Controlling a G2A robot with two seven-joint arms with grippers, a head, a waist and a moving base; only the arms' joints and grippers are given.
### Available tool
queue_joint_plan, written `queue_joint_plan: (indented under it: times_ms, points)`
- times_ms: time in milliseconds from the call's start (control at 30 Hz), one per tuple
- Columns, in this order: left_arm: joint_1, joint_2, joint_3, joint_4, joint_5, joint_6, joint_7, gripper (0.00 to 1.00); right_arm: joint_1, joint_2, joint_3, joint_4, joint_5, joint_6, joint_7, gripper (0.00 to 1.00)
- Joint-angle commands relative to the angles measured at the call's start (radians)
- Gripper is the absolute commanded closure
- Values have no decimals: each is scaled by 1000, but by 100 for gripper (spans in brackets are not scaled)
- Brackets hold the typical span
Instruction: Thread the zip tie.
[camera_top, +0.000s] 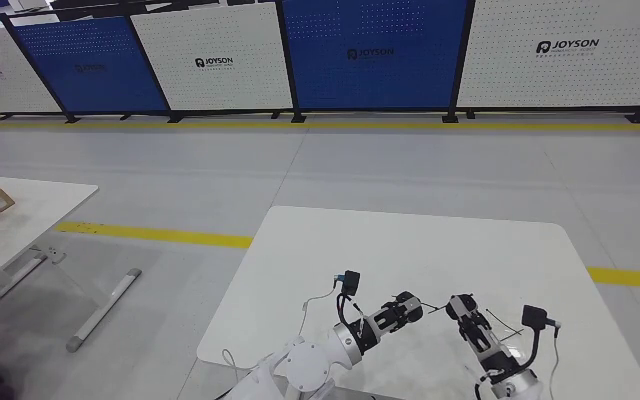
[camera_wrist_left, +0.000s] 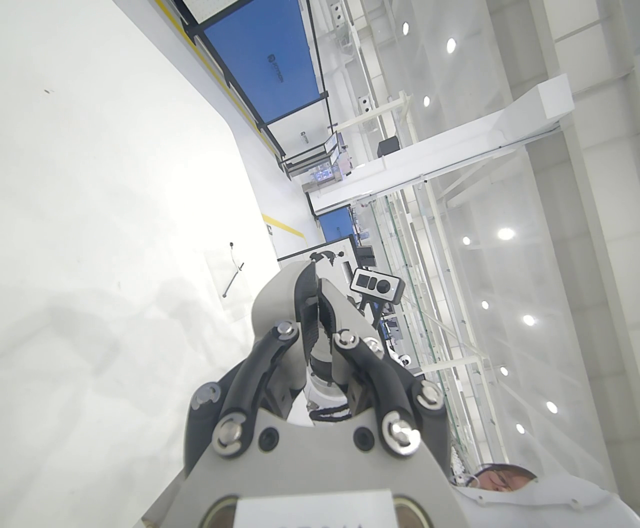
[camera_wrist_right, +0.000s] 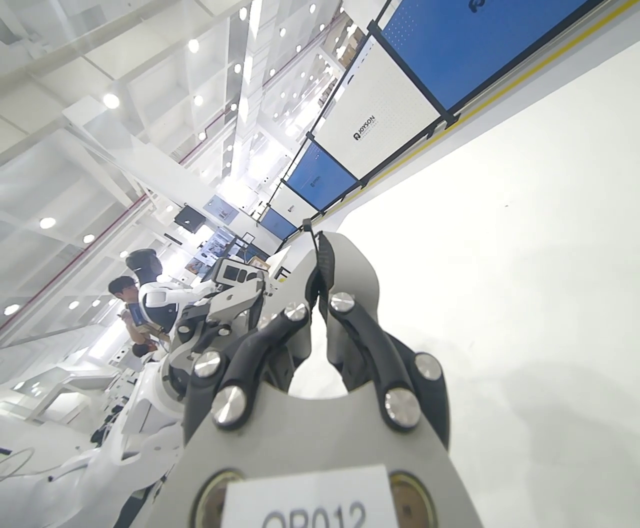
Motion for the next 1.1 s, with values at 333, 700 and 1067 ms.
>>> queue_joint_plan:
  times_ms: [333, 700, 1067]
  points:
    - [0, 0, 0, 0, 0, 0, 0, 100, -32, -3, 46, -40, 11, -17, -38, 100]
    - [0, 0, 0, 0, 0, 0, 0, 100, -27, -10, 38, -40, -5, -1, -26, 100]
    - [0, 0, 0, 0, 0, 0, 0, 100, -42, -13, 52, -43, -8, -14, -27, 100]
